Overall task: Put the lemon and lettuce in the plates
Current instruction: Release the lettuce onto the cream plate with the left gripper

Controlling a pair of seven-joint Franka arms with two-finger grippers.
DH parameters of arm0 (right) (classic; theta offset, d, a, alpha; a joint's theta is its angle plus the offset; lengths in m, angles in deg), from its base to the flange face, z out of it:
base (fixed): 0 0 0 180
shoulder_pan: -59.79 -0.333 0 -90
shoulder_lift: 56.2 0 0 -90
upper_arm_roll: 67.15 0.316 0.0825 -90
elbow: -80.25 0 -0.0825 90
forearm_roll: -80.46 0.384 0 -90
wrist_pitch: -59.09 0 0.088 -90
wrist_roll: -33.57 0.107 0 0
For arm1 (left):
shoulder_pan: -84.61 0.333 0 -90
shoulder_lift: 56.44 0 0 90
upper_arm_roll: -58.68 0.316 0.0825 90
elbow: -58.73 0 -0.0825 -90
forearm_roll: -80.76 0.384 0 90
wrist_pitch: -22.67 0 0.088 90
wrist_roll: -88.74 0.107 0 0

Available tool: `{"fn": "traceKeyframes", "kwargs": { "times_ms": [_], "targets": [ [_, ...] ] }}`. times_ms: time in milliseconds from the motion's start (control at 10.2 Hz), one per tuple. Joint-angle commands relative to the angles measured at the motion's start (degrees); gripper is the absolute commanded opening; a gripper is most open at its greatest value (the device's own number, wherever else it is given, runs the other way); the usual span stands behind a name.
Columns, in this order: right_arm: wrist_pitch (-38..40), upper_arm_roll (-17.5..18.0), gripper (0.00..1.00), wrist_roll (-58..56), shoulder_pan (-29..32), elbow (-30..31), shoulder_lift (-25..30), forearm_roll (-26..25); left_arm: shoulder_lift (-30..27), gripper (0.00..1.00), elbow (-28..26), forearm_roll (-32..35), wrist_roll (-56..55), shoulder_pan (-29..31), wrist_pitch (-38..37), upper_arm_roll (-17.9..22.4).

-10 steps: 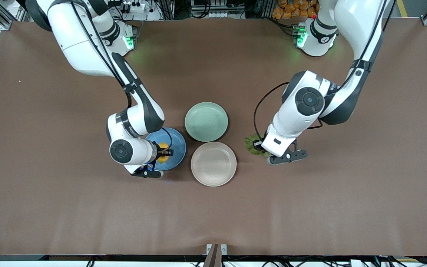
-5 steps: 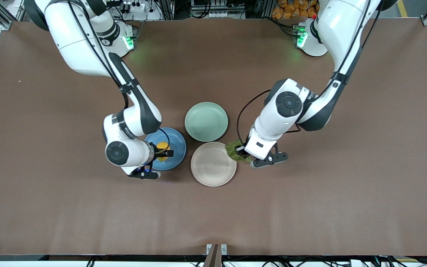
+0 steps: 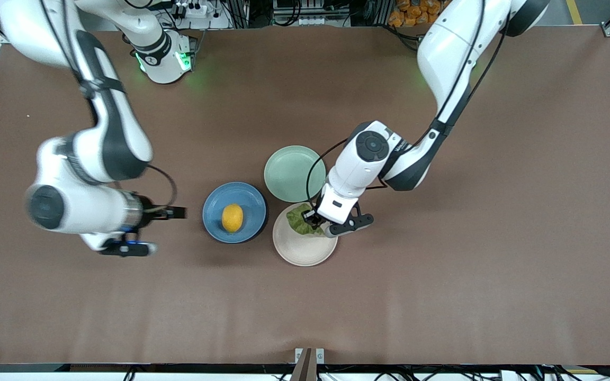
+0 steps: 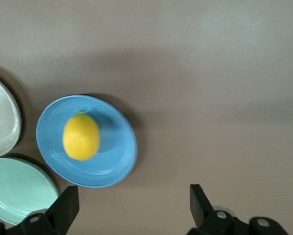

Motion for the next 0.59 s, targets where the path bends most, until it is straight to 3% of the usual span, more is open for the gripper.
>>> {"fn": "traceKeyframes", "kwargs": {
  "times_ms": [0, 98, 293, 489],
  "targets": [
    [4.5, 0.1, 1.0, -1.4, 3.6, 1.7, 8.6, -3.5, 1.2, 0.86, 1.7, -0.6, -2.3, -4.3, 0.5, 4.4],
    [6.2, 0.1, 1.0, -1.4, 4.4, 1.7, 11.7, -3.5, 1.0, 1.0, 1.7, -0.4, -2.0, -4.4, 0.5, 4.7],
    [8.4, 0.1, 1.0, -1.3, 6.0, 1.7, 15.0, -2.8, -0.5, 1.0, 1.8, 1.3, -1.8, -4.4, -0.9, 5.3],
    [8.4, 0.6, 1.0, -1.2, 6.0, 1.7, 15.2, -2.7, -7.6, 1.0, 1.8, 6.1, 1.1, -3.4, -11.8, 6.5]
  ]
}}
